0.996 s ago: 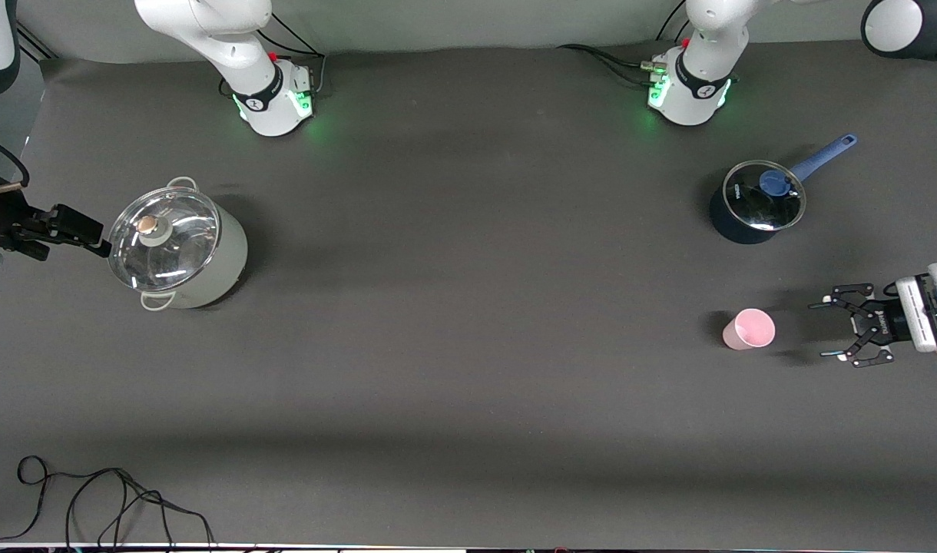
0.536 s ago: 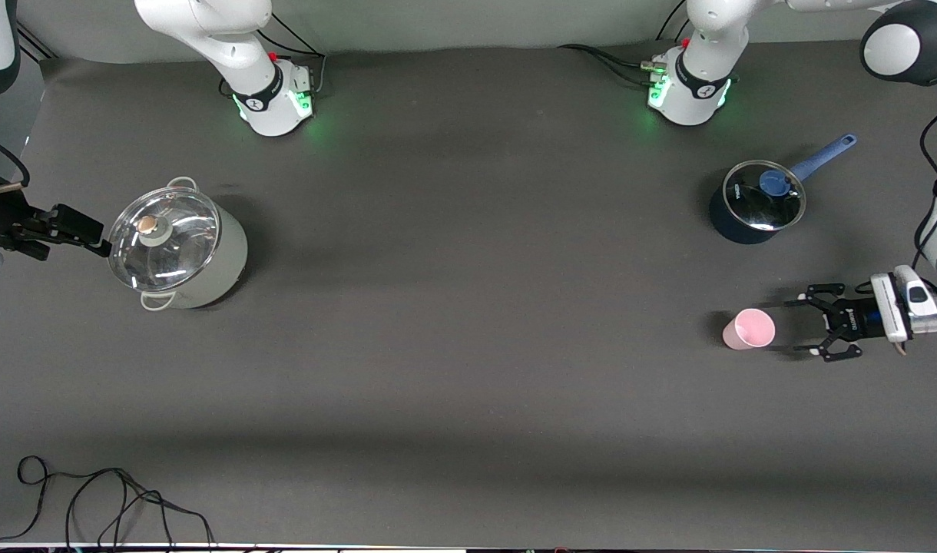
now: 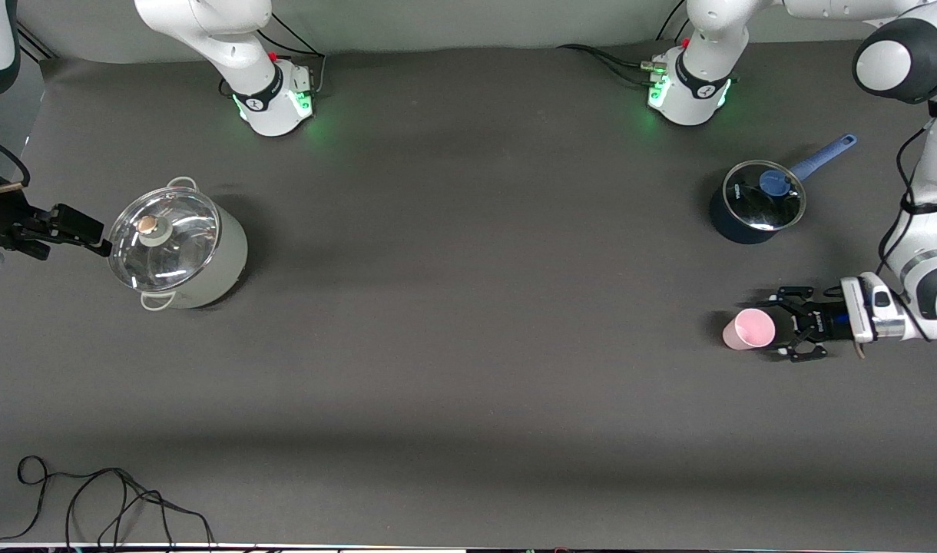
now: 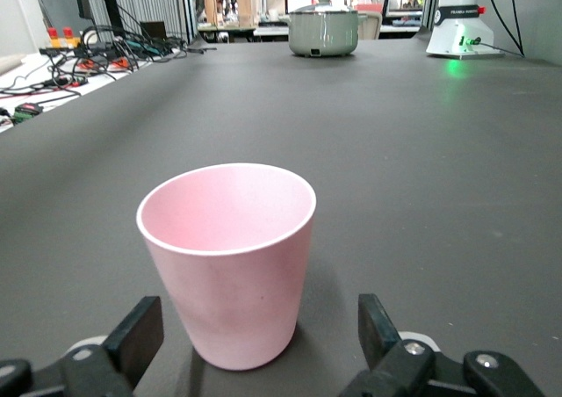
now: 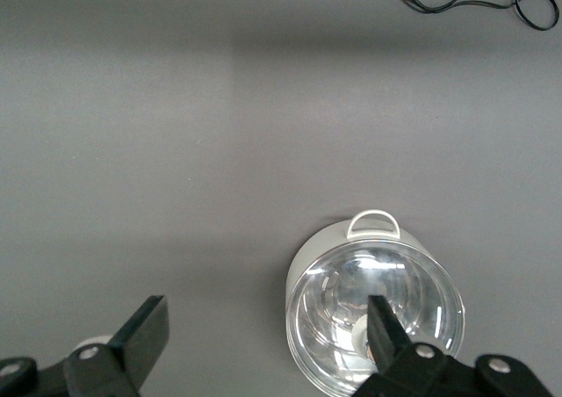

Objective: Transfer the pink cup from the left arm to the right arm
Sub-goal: 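Lower the open left gripper around the pink cup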

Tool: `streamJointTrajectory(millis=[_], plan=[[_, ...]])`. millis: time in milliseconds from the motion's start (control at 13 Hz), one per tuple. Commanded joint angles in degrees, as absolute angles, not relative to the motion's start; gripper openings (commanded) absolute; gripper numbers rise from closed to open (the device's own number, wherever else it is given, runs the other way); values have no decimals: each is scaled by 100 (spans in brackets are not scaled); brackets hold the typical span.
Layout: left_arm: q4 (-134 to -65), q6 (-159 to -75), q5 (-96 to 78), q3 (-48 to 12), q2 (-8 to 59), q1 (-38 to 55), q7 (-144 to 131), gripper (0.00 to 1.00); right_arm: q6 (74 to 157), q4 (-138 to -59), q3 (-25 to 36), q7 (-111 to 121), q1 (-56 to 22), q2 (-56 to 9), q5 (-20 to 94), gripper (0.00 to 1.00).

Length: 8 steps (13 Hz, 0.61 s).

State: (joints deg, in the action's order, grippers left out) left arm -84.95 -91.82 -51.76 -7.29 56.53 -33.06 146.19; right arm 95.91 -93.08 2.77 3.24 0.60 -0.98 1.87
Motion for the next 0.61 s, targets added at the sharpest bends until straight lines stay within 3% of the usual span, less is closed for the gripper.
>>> streamJointTrajectory(millis=[0, 536], plan=[[-8411, -9079, -5352, -738, 5835, -3305, 14827, 99, 9545, -9272, 281, 220, 44, -79, 220, 100], [-8411, -9132, -5598, -826, 5968, -3165, 14836, 99, 9545, -9272, 281, 220, 44, -97, 220, 100]])
